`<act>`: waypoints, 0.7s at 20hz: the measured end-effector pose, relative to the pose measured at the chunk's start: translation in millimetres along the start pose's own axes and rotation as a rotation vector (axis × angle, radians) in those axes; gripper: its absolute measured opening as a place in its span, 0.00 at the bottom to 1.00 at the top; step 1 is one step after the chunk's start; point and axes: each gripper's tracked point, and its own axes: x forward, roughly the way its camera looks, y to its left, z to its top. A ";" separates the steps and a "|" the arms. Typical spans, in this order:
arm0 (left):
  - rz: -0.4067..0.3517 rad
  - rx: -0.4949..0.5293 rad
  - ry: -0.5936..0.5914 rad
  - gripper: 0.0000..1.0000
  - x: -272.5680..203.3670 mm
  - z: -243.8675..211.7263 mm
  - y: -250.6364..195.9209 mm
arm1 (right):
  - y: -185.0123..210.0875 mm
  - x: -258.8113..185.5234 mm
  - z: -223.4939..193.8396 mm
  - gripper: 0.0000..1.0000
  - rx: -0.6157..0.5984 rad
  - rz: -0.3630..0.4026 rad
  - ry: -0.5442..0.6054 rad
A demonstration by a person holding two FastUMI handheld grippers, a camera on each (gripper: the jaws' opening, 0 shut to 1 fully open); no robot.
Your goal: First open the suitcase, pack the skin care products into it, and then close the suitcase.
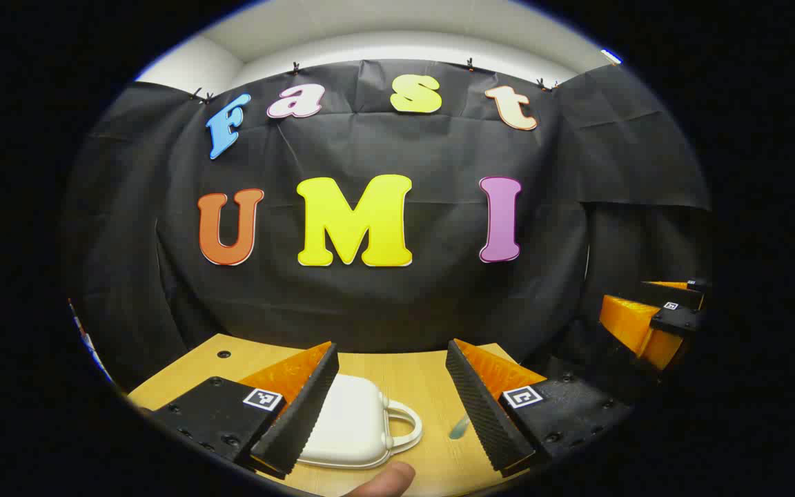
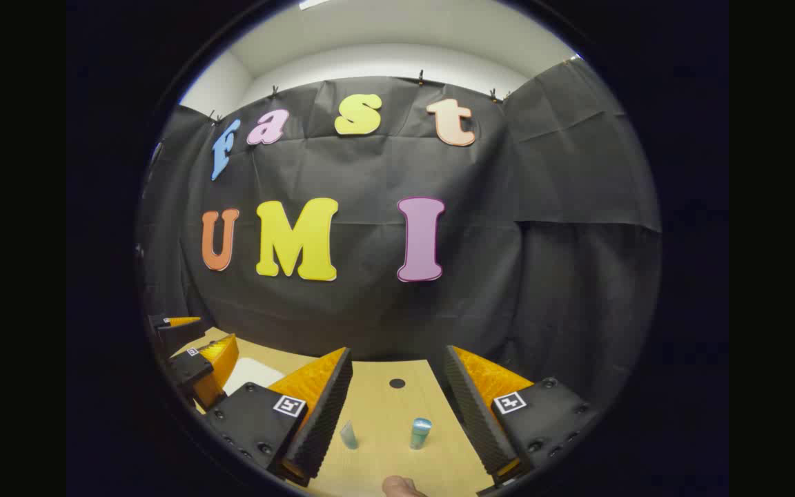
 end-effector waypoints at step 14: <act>0.025 0.183 -0.035 1.00 26.7 -36.6 -1.1 | -43.7 5.1 -4.2 0.79 -0.035 -0.057 -0.013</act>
